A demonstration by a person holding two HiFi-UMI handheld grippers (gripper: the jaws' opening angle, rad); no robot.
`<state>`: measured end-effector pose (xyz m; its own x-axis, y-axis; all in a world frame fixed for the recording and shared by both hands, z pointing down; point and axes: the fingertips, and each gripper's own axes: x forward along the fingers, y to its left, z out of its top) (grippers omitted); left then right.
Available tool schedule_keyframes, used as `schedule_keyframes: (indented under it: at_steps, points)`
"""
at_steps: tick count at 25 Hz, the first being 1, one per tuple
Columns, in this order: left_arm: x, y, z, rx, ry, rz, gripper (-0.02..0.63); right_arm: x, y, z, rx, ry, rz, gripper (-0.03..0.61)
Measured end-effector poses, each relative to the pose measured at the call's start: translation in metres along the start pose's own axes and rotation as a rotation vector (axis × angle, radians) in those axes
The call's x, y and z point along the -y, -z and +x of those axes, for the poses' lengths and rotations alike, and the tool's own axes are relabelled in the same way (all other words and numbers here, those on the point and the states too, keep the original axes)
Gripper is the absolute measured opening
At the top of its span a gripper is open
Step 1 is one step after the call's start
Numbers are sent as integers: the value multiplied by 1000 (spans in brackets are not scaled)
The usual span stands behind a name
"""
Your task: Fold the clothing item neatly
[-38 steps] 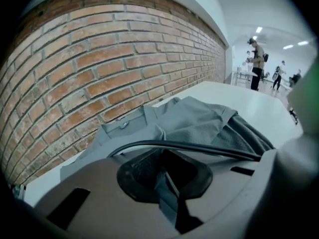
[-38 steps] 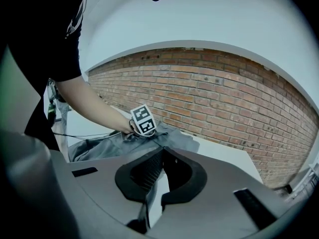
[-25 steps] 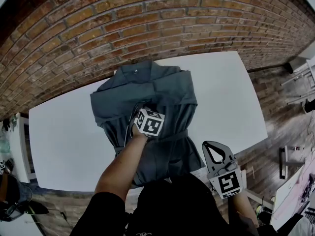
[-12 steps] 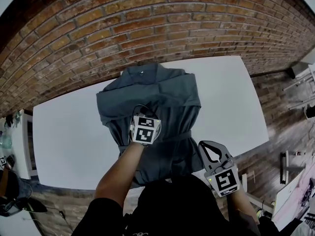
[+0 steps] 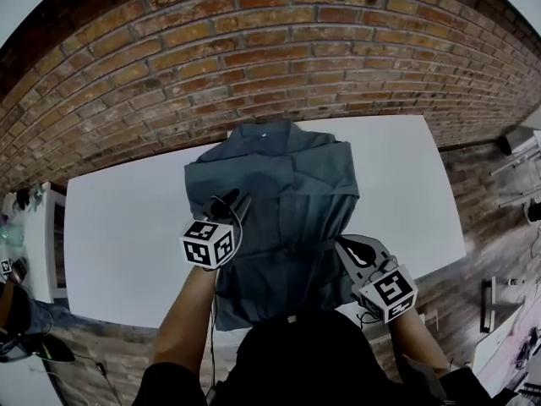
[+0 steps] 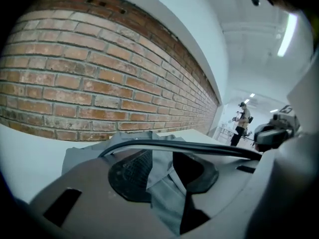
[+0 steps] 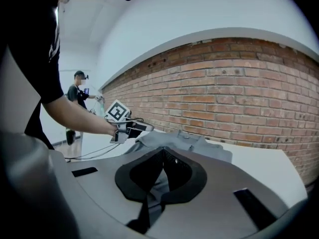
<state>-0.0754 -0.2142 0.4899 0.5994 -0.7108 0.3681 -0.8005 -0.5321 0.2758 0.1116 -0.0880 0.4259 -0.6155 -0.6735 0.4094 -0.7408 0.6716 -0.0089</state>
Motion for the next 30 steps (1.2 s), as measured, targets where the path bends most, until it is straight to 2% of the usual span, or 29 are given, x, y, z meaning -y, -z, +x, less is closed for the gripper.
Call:
schedule_keyframes:
  at_steps: [2,5,9,16,19,23,27,28,30]
  points:
    - [-15,-3,-18,-13,53,-18,126,0,-5,17,-19,-67,42,2]
    - [-44,-10,-46,-8,65,-13,126,3,-18,43,-45,-113,48,2]
    - [-78,-17,-70,14,62,-22,126,13,-42,76,-43,-87,13,2]
    - [-101,-26,-80,21,104,-21,124,27,-61,112,-54,-47,22,2]
    - [-110,-31,-78,32,119,-90,124,36,-64,120,-74,-51,5,3]
    - [-113,-40,-75,89,164,-205,124,59,-59,128,-112,-31,-2,7]
    - [-105,-56,-69,143,261,-335,124,91,-52,133,-123,-15,23,35]
    - [-104,-59,-67,146,272,-347,124,99,-48,136,-129,-15,27,41]
    - [-102,-63,-60,131,265,-319,124,115,-40,143,-143,-28,32,70]
